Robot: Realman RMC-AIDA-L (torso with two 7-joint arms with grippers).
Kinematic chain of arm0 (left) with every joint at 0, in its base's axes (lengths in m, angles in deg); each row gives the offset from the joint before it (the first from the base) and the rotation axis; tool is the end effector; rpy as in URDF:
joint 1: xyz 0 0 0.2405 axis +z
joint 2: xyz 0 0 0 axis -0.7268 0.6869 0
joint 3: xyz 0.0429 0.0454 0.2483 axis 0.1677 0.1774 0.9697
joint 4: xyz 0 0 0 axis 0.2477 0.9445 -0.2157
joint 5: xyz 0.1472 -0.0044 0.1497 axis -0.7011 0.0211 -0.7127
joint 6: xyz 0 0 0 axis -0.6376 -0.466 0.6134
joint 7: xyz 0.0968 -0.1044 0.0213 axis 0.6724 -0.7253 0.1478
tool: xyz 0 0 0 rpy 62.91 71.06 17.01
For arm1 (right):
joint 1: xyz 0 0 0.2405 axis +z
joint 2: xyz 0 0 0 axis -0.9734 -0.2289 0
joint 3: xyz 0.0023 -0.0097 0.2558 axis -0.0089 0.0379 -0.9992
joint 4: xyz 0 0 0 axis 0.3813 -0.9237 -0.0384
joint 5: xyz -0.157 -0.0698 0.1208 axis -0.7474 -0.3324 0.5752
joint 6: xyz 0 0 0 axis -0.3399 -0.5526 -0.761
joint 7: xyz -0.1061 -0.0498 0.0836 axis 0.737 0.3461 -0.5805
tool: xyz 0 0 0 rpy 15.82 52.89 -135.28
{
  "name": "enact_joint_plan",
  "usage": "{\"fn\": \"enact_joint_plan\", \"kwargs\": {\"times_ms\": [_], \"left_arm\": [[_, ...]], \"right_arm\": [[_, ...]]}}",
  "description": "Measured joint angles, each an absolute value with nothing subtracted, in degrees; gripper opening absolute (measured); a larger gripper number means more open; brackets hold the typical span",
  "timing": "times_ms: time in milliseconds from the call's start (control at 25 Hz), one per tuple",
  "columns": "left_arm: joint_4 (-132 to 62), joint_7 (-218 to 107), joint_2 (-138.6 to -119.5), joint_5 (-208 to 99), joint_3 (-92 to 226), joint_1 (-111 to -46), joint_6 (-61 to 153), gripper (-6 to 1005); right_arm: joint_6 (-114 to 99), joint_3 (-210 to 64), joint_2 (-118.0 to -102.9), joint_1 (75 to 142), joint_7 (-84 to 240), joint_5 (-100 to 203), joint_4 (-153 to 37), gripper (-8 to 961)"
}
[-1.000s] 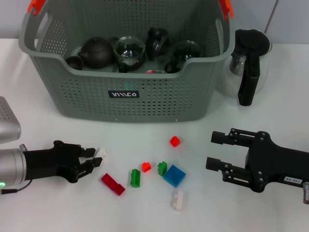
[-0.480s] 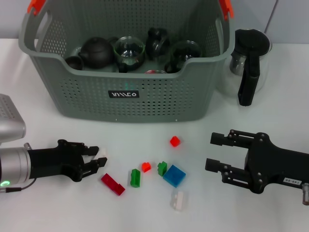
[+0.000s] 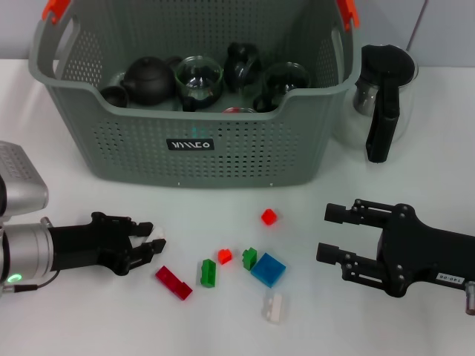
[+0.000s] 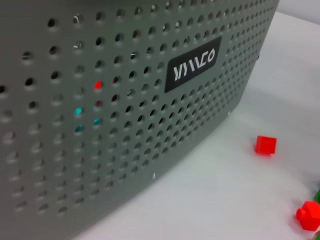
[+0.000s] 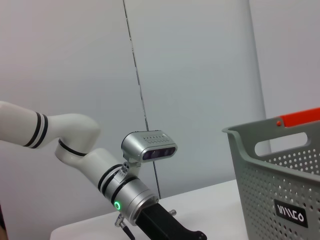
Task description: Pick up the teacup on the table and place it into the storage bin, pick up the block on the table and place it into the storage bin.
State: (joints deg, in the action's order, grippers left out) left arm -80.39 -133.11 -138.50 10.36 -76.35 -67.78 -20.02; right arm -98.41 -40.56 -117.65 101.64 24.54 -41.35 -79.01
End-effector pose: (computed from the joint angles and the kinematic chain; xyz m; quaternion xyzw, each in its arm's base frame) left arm -0.3286 0.2979 -0.0280 -0.9359 -0.2670 -0.0873 0.2127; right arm 0.2682 0.2665 -0.0302 -0.9222 0.1288 0.3520 0.0953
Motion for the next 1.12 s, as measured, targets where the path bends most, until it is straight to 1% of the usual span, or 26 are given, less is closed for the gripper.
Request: {"fn": "enact_joint_plan", "kwargs": {"times_ms": [320, 640, 920, 1120], "left_arm": [[-80.5, -132.9, -138.49, 10.2, -76.3, -67.5, -19.8, 362], [-81.0, -132.9, -138.4, 10.1, -76.3, -67.2, -20.5, 162], [-81.9, -133.4, -138.2, 10.4, -77.3, -67.2, -23.3, 170], [-90.6, -138.1, -137.51, 10.9, -84.9, -67.4, -41.1, 175]], "right_arm": [[-98.5, -40.6, -117.56, 101.6, 24.6, -41.3, -79.0, 625], [-98.6, -40.6, -117.56, 101.6, 24.6, -41.3, -79.0, 625], [-98.5, -40.6, -117.56, 101.6, 24.6, -41.3, -79.0, 624], [-98.8, -40.6, -117.4, 101.6, 24.5, -41.3, -79.0, 624]]}}
